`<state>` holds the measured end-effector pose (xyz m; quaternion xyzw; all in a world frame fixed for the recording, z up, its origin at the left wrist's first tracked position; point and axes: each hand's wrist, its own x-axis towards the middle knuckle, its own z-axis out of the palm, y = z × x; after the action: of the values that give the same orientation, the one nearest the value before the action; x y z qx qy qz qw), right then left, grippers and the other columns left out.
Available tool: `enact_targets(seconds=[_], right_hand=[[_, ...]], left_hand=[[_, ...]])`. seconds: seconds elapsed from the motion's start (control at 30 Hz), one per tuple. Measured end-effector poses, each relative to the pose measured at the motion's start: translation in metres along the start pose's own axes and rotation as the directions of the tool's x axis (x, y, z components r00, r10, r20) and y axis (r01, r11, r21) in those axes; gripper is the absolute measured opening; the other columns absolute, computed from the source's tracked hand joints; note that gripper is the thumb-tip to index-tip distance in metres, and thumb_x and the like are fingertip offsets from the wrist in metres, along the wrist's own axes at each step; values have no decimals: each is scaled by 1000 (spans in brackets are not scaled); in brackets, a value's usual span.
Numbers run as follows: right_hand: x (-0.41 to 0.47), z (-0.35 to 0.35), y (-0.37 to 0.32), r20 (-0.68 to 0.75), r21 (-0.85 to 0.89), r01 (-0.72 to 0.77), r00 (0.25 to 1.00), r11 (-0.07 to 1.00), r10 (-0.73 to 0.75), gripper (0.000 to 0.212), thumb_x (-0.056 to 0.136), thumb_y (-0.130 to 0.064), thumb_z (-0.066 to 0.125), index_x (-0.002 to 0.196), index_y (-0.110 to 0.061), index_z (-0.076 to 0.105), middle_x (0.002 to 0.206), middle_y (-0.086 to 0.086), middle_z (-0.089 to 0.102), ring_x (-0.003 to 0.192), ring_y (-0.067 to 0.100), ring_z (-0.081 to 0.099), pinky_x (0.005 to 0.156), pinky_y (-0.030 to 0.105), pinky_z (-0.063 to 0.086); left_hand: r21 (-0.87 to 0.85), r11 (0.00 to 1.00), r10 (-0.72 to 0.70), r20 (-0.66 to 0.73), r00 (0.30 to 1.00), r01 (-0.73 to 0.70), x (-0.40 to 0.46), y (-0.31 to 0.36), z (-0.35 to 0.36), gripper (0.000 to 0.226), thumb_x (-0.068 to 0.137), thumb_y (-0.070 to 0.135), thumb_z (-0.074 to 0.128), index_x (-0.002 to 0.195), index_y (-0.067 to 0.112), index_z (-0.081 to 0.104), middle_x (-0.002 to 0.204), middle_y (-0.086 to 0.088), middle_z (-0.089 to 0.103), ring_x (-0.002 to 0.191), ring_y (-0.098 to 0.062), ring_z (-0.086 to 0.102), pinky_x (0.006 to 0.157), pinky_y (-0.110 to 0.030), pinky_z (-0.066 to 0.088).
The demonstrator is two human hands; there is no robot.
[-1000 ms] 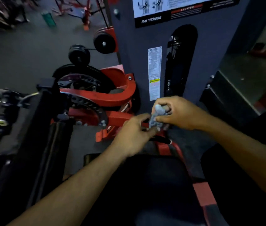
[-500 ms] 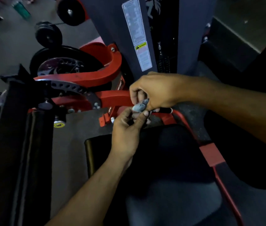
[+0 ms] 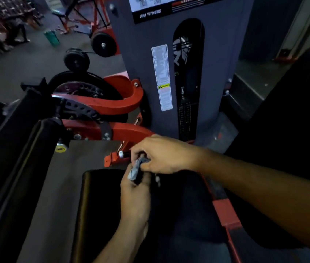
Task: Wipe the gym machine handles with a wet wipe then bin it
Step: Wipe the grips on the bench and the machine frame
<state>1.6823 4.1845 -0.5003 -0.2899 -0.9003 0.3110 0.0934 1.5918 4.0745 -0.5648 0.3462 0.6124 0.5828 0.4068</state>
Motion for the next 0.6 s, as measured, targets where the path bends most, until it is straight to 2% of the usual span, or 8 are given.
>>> enact_targets(seconds=[0.1, 0.13, 0.17, 0.23, 0.37, 0.47, 0.53, 0.6], right_hand=[[-56, 34, 8, -130, 134, -108, 984, 985, 126, 15, 82, -16, 71, 93, -26, 73, 85, -8, 72, 75, 3, 63, 63, 11, 45], [-78, 50, 11, -171, 243, -153, 965, 958, 198, 14, 83, -15, 71, 92, -26, 72, 85, -7, 72, 74, 7, 66, 63, 15, 51], [-102, 68, 13, -194, 393, -189, 940, 900, 282, 14, 84, -13, 70, 90, -25, 70, 83, -5, 71, 71, 13, 68, 60, 26, 57], [-142, 102, 12, -226, 600, -234, 867, 765, 443, 14, 88, -10, 69, 89, -24, 67, 81, -4, 69, 69, 19, 69, 56, 38, 59], [-216, 162, 5, -315, 756, -268, 651, 597, 691, 21, 88, 0, 68, 90, -21, 68, 85, -11, 70, 80, 2, 67, 67, 15, 52], [-272, 205, 0, -348, 792, -299, 496, 533, 795, 27, 87, 9, 65, 91, -17, 71, 90, -11, 74, 89, 5, 70, 79, 19, 54], [-313, 238, -4, -321, 831, -323, 386, 452, 865, 28, 88, 13, 60, 91, -12, 73, 89, -1, 75, 84, 16, 72, 76, 32, 59], [-350, 270, -7, -261, 859, -366, 289, 358, 921, 33, 90, 17, 55, 90, -10, 73, 84, 6, 74, 76, 30, 71, 68, 42, 60]], left_hand=[[3, 999, -44, 6, 999, 44, -45, -18, 7, 25, 100, 7, 59, 112, 24, 72, 104, -5, 75, 96, -17, 70, 87, -35, 57], [15, 997, -72, 35, 997, 72, -60, -25, 10, 24, 100, 7, 59, 113, 23, 71, 105, -6, 75, 98, -20, 71, 89, -38, 58], [48, 994, -97, 69, 993, 94, -76, -33, 14, 25, 100, 6, 59, 113, 23, 71, 105, -5, 75, 100, -22, 71, 91, -43, 58], [119, 988, -114, 137, 984, 98, -99, -46, 18, 28, 101, 8, 58, 111, 30, 71, 104, 1, 75, 100, -21, 72, 89, -44, 58], [269, 963, -116, 319, 941, 27, -142, -80, 13, 20, 99, 11, 64, 111, 25, 66, 94, 8, 73, 89, -9, 70, 81, -27, 54], [498, 864, -230, 512, 828, -68, -174, -127, -6, 24, 97, 14, 66, 118, 23, 62, 103, 15, 72, 98, -4, 69, 82, -18, 52], [649, 738, -343, 599, 723, -188, -199, -162, -30, 29, 95, 26, 65, 123, 26, 61, 117, 13, 69, 109, -11, 67, 90, -27, 53], [750, 559, -487, 642, 592, -353, -220, -187, -54, 41, 98, 35, 60, 138, 29, 53, 136, 7, 59, 123, -17, 59, 99, -33, 49]])
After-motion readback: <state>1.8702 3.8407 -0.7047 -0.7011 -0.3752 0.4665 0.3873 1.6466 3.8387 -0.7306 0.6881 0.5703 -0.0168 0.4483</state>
